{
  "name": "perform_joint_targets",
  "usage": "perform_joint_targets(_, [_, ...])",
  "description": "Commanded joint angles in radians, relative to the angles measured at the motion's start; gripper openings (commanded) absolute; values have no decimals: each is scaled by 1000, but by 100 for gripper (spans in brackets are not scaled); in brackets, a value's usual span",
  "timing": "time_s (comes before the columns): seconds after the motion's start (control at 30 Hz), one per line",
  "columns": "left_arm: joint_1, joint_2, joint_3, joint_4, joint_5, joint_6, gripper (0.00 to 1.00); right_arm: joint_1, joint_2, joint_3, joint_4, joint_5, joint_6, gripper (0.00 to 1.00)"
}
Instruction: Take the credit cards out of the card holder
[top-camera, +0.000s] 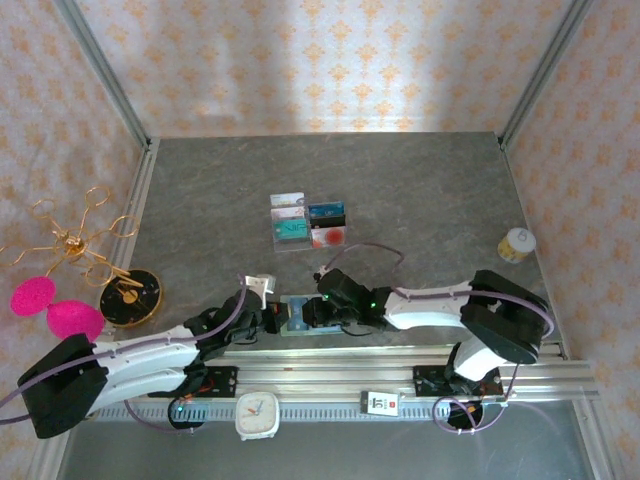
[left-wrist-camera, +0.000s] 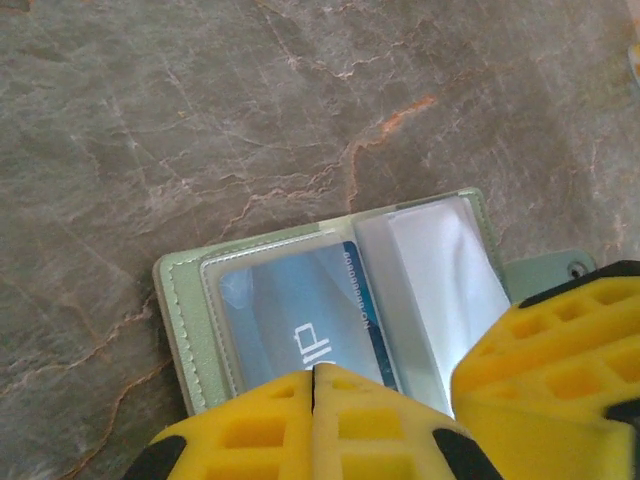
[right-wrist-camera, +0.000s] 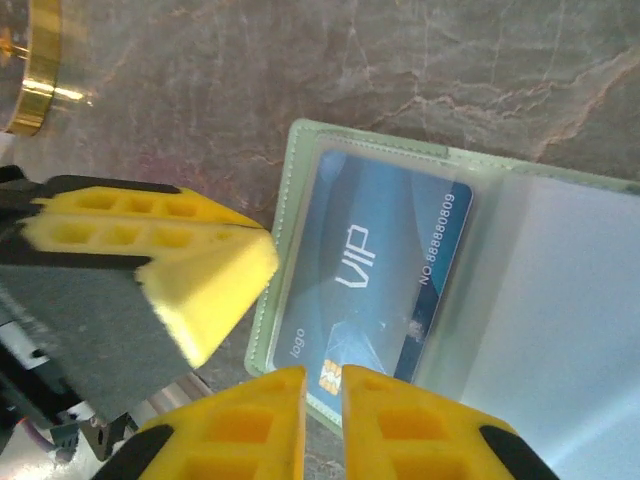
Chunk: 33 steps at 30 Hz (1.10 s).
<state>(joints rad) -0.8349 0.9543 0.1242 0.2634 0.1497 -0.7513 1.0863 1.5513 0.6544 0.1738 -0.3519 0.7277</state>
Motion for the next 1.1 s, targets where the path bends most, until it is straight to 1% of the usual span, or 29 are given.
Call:
perform_joint_targets(0.0, [11,22,9,13,-33,40,0,-13,28,24,-3,4,35,15])
perform_joint_targets(0.13, [11,51,8,16,-32,52,0,-24,58,30,-14,23,54,16])
perform_joint_targets(0.23, [11,85,8,17,-30,55,0,-29,68,34,-32,44,67,19])
perform_joint_targets(0.47, [11,161,-2,46,9,54,0,-28,81,43,-70,83,82,20])
perform_joint_targets(0.57, [11,176,0,49,17,58,0,-28,91,41,-48,61,82,16])
perform_joint_targets(0.73, [11,153,-2,41,14,52,0,-28,65,19,-11,68,90,0])
perform_joint_targets(0.93, [12,122,-10,33,12,47,0,-29,-29,-40,-30,140,127,0])
perform_joint_targets(1.07, [18,102,-10,28,13,51,0,-29,-75,-77,-52,154,143,0])
